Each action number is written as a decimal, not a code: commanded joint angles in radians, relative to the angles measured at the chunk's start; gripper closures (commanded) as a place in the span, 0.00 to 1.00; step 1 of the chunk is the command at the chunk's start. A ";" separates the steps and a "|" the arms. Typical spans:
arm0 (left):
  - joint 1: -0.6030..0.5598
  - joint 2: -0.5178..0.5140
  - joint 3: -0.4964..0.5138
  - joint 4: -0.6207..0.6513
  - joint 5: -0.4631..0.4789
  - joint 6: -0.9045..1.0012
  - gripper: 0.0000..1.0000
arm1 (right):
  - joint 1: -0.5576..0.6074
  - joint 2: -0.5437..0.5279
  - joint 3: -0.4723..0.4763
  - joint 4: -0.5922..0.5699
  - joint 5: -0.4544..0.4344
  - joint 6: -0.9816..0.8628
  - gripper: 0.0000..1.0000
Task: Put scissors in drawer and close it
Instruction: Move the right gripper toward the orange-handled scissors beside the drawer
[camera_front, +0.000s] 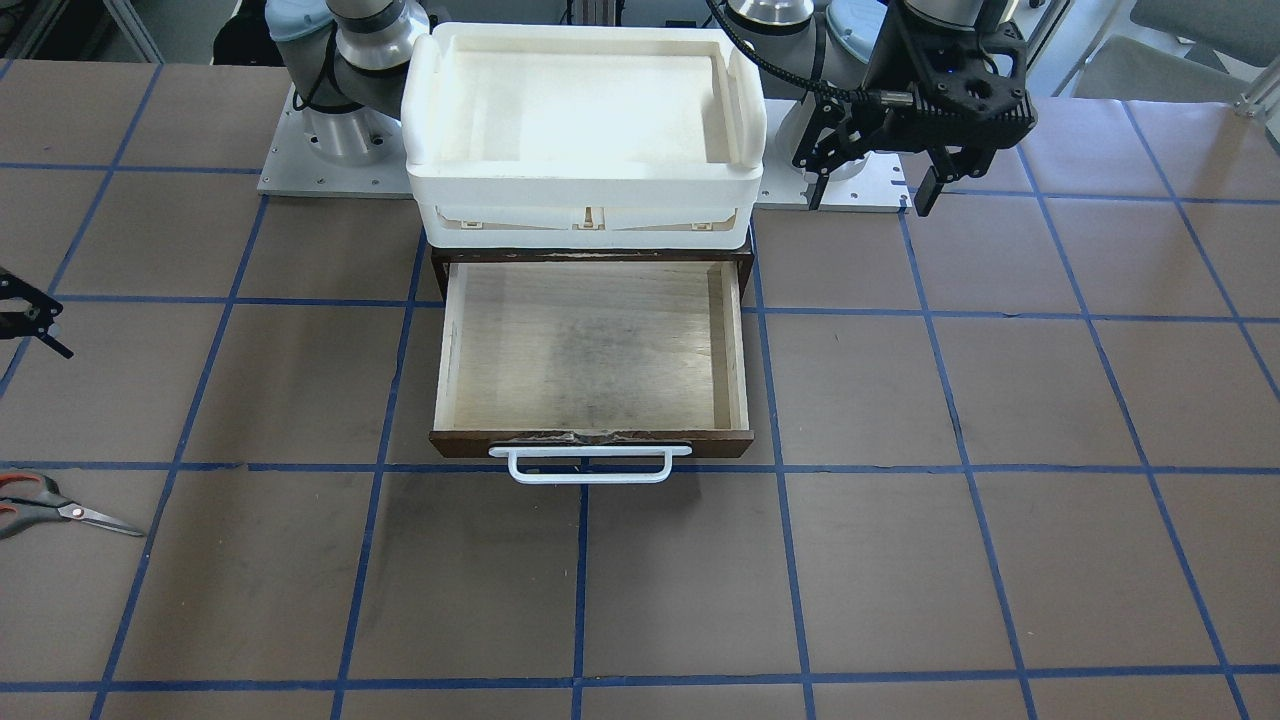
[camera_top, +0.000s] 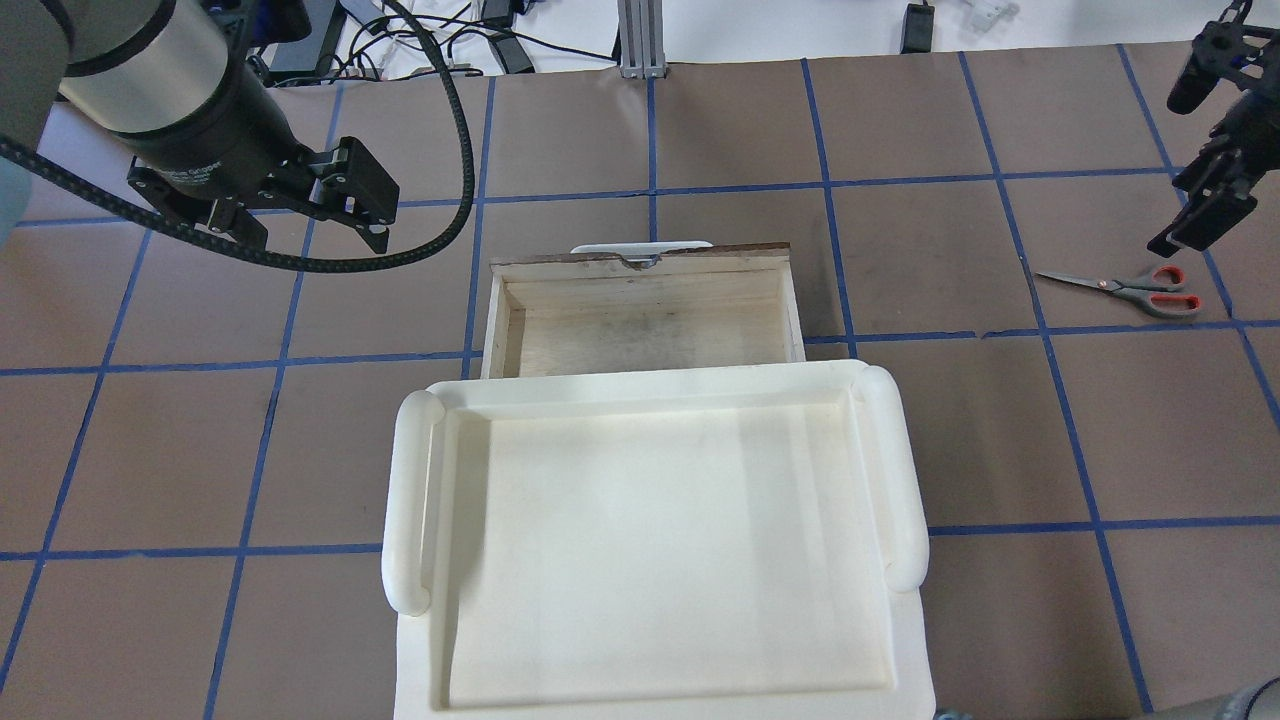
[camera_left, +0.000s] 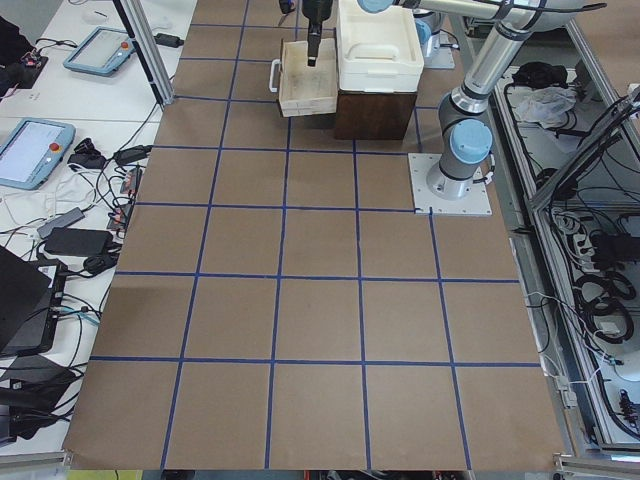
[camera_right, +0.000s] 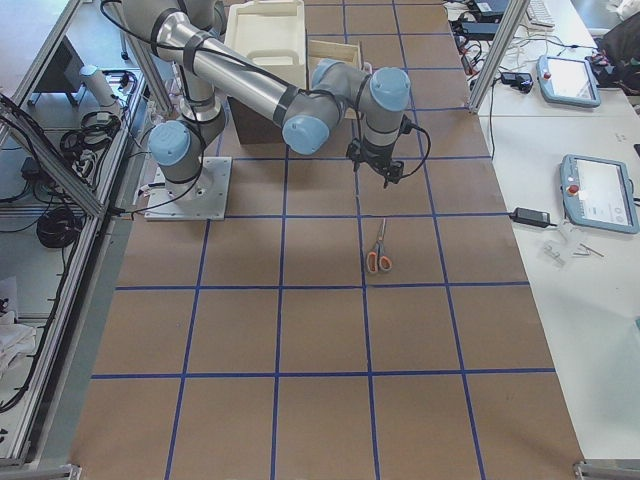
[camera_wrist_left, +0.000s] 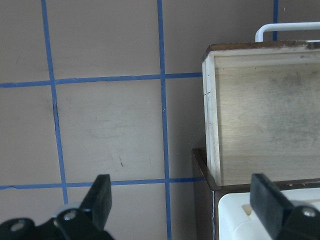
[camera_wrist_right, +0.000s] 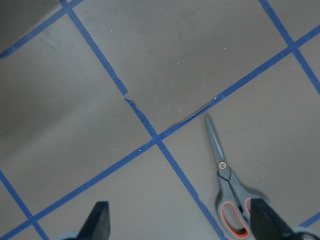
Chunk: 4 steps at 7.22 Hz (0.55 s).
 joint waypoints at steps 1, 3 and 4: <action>-0.001 -0.001 0.000 0.000 0.000 0.000 0.00 | -0.053 0.131 0.006 -0.158 0.015 -0.248 0.00; 0.001 -0.001 0.000 0.000 0.000 0.000 0.00 | -0.068 0.255 0.007 -0.337 -0.014 -0.441 0.00; 0.001 0.001 0.000 0.000 0.000 0.002 0.00 | -0.068 0.277 0.010 -0.338 -0.043 -0.485 0.00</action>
